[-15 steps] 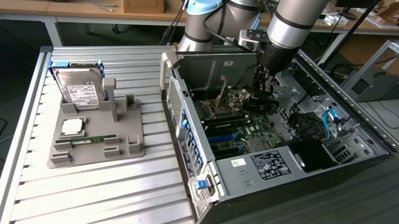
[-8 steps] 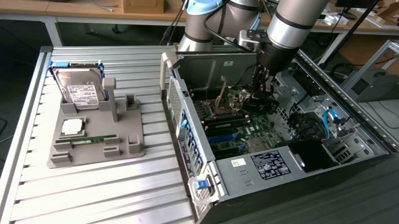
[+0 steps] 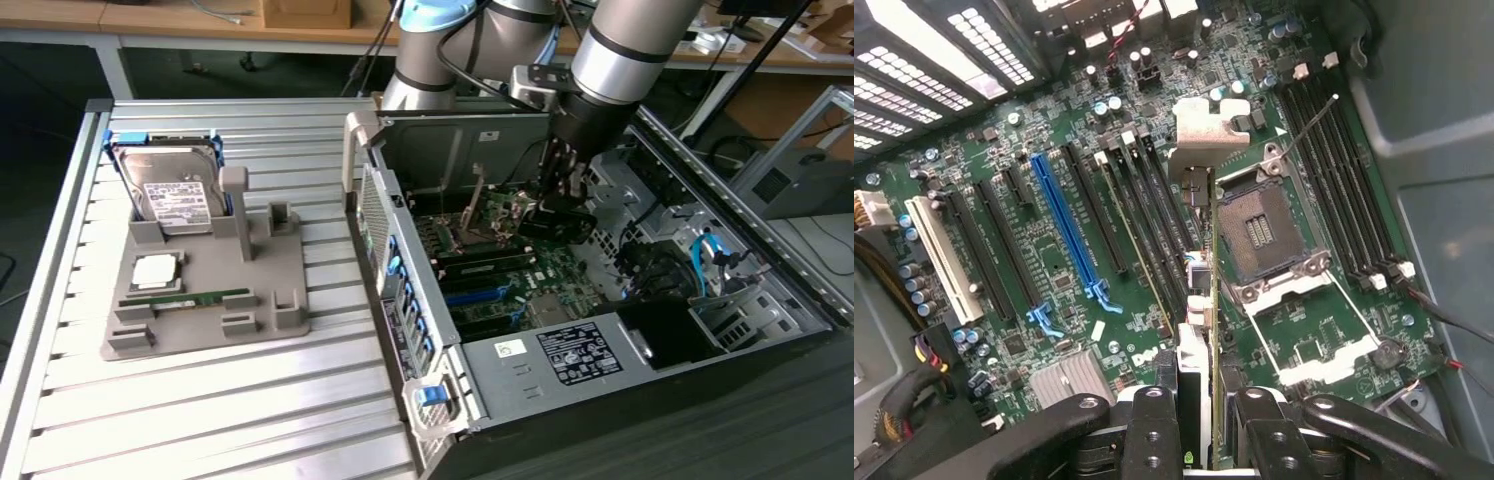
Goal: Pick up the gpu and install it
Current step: 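Insert the gpu into the slot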
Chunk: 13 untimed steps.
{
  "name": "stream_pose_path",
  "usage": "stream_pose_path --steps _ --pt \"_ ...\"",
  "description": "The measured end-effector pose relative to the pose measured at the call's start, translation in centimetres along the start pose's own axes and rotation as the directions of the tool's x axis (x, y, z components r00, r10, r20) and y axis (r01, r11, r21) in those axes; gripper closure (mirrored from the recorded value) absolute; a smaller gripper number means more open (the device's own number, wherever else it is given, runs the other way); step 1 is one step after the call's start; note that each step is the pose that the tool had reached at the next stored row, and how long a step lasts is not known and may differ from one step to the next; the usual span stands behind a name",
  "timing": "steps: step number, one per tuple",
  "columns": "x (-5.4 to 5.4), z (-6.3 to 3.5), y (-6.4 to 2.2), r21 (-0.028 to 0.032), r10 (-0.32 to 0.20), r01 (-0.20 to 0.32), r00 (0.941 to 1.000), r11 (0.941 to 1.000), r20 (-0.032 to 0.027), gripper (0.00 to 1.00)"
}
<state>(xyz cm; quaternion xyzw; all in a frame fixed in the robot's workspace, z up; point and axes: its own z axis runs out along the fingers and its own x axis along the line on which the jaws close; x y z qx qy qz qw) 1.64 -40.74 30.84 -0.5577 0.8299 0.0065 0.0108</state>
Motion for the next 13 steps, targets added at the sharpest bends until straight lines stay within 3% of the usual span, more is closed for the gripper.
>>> stream_pose_path --steps 13 --pt "0.00 0.00 0.00 -0.0010 -0.041 0.041 0.9991 0.9991 0.0001 0.73"
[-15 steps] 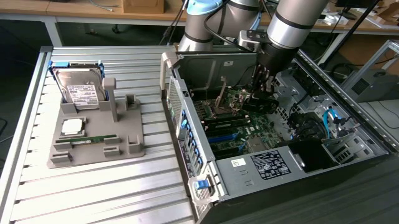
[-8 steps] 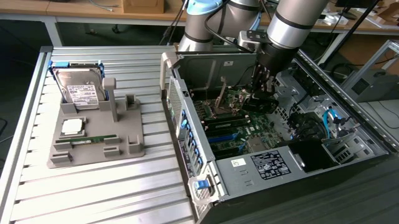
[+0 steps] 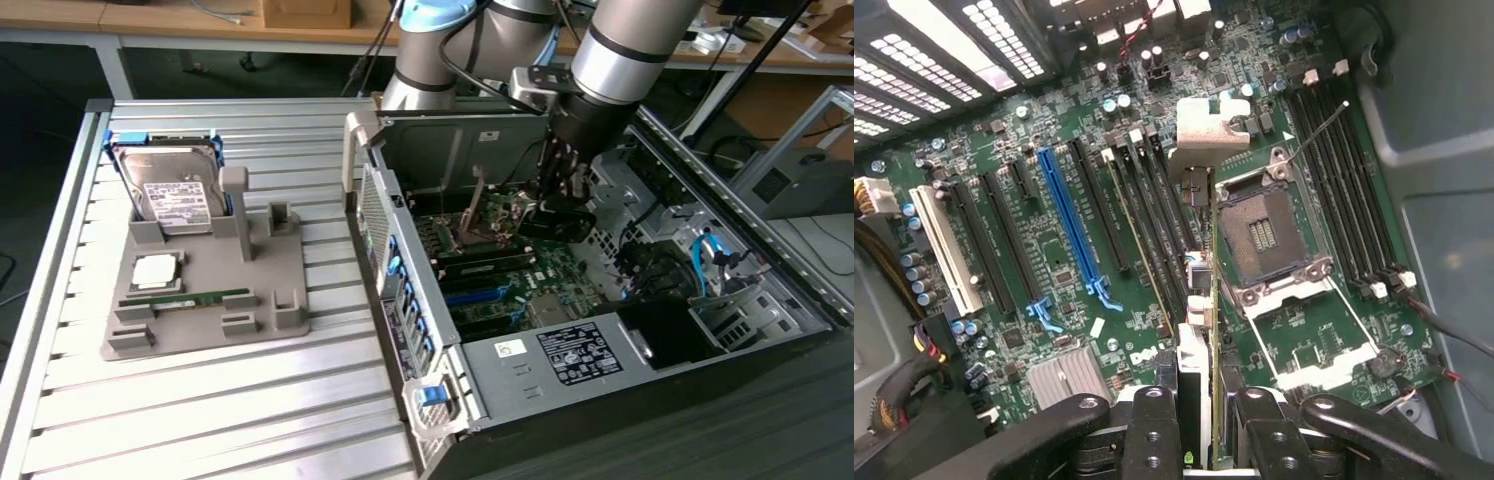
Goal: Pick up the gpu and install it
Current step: 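Insert the gpu into the slot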
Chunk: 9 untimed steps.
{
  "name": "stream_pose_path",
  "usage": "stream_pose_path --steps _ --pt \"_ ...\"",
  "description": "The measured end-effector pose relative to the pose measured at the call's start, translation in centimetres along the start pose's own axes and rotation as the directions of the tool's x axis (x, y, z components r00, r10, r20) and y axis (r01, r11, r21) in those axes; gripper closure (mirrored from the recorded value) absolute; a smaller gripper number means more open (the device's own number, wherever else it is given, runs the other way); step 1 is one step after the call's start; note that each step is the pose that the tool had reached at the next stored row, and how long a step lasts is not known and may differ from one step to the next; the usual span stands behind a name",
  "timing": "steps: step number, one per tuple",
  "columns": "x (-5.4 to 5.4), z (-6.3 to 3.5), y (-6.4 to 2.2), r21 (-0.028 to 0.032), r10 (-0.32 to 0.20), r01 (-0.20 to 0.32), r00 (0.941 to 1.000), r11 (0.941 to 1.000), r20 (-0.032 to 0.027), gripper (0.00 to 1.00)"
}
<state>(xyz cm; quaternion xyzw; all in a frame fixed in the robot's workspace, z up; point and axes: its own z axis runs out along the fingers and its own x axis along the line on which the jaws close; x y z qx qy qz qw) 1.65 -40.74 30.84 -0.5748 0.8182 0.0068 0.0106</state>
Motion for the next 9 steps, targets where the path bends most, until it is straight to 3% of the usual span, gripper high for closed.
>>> stream_pose_path --steps 9 --pt "0.00 0.00 0.00 -0.0011 -0.045 0.045 0.9990 0.9990 0.0001 0.73"
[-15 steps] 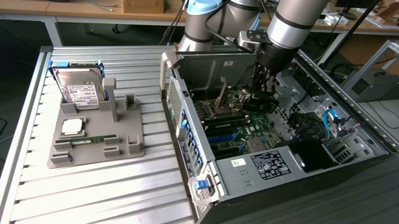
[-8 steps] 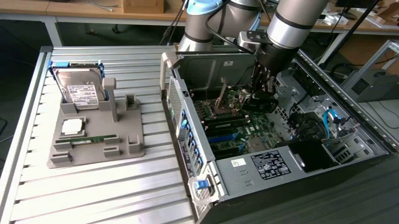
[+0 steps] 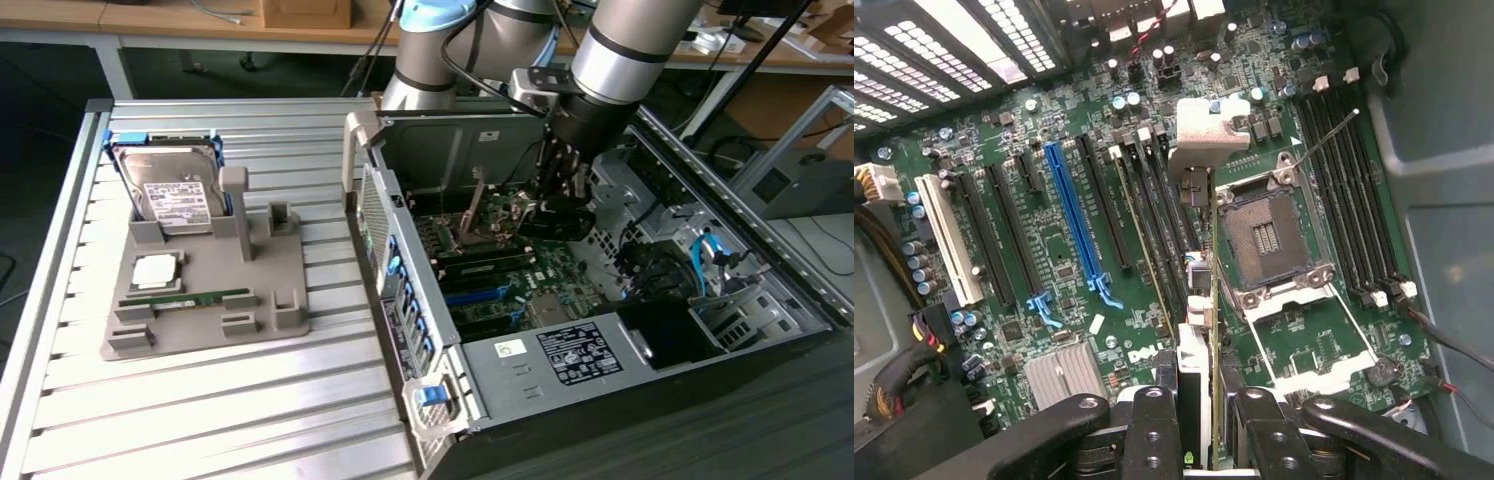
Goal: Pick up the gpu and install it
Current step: 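Insert the gpu into the slot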
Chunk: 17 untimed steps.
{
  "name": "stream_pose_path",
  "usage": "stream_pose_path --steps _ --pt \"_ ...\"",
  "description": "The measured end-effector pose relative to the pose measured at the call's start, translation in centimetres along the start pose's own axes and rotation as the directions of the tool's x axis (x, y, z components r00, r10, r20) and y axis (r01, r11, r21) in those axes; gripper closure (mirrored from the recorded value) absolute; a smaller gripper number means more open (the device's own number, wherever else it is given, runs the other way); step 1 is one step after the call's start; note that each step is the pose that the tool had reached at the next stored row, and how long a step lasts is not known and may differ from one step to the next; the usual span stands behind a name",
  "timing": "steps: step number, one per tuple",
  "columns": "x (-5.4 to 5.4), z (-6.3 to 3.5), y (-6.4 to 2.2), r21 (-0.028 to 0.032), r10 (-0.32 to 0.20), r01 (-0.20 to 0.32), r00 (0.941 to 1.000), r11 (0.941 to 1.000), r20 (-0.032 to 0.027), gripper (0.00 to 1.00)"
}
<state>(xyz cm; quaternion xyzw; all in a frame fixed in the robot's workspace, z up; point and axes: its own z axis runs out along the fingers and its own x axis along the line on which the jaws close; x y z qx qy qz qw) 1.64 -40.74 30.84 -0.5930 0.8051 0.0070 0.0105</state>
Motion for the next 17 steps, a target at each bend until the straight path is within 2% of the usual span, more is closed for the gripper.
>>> stream_pose_path --steps 10,17 --pt "0.00 0.00 0.00 -0.0011 -0.045 0.045 0.9990 0.9990 0.0001 0.73" --pt "0.00 0.00 0.00 -0.0022 -0.086 0.086 0.9963 0.9963 0.0002 0.73"
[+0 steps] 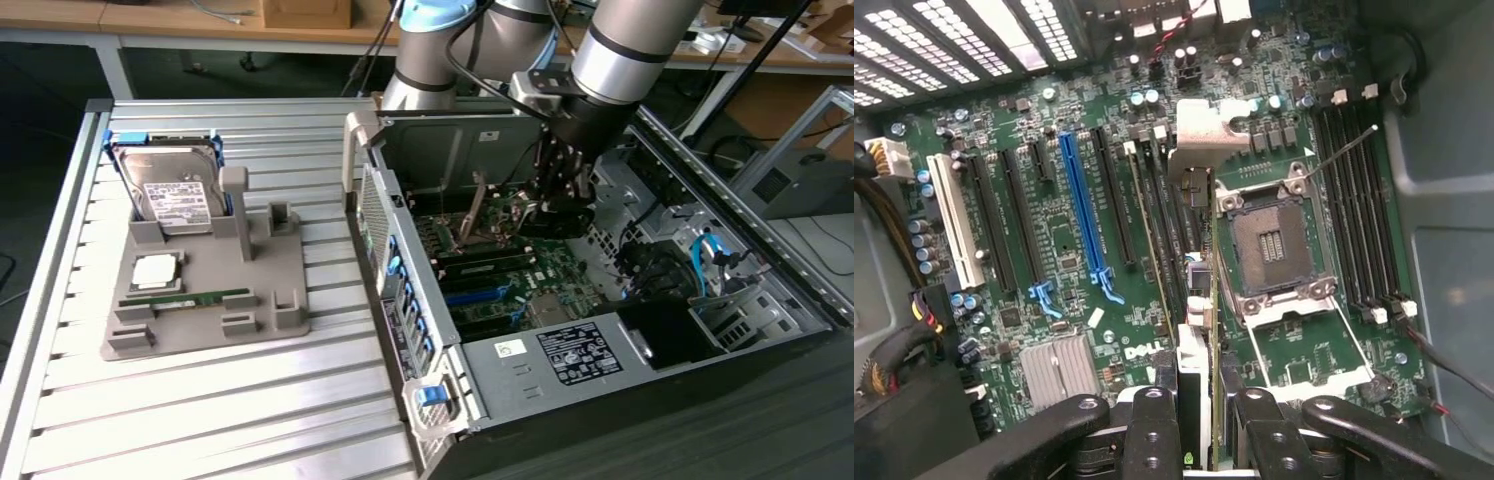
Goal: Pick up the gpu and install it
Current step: 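Insert the gpu into the slot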
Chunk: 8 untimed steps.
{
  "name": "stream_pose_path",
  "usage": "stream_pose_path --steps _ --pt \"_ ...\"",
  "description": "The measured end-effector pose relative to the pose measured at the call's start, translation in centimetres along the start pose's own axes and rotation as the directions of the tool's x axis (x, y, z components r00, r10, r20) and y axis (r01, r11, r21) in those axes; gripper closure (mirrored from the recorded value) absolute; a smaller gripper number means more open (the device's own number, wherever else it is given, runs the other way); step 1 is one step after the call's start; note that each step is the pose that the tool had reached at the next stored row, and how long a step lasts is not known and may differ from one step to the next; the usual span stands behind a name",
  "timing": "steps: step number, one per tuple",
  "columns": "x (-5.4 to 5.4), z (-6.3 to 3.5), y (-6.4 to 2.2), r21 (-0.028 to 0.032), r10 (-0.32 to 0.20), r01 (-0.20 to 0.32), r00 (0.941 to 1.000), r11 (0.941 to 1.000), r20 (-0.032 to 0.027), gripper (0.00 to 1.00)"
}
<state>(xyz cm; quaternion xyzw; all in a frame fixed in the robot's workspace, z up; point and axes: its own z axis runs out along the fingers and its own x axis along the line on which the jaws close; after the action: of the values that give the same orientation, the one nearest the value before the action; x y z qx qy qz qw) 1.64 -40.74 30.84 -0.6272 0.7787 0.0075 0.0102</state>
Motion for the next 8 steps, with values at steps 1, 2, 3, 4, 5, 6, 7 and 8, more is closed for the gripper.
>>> stream_pose_path --steps 1,2,3,4,5,6,7,8 --pt "0.00 0.00 0.00 -0.0002 -0.006 0.006 1.0000 1.0000 0.0000 0.73" --pt "0.00 0.00 0.00 -0.0003 -0.011 0.011 0.9999 0.9999 0.0000 0.73" --pt "0.00 0.00 0.00 -0.0004 -0.016 0.016 0.9999 0.9999 0.0001 0.73" --pt "0.00 0.00 0.00 -0.0006 -0.022 0.022 0.9998 0.9998 0.0001 0.73" --pt "0.00 0.00 0.00 -0.0007 -0.028 0.028 0.9996 0.9996 0.0001 0.73" --pt "0.00 0.00 0.00 -0.0008 -0.033 0.033 0.9995 0.9995 0.0000 0.73" --pt "0.00 0.00 0.00 -0.0010 -0.038 0.038 0.9993 0.9993 0.0000 0.73" --pt "0.00 0.00 0.00 -0.0011 -0.043 0.043 0.9991 0.9991 0.0001 0.73"
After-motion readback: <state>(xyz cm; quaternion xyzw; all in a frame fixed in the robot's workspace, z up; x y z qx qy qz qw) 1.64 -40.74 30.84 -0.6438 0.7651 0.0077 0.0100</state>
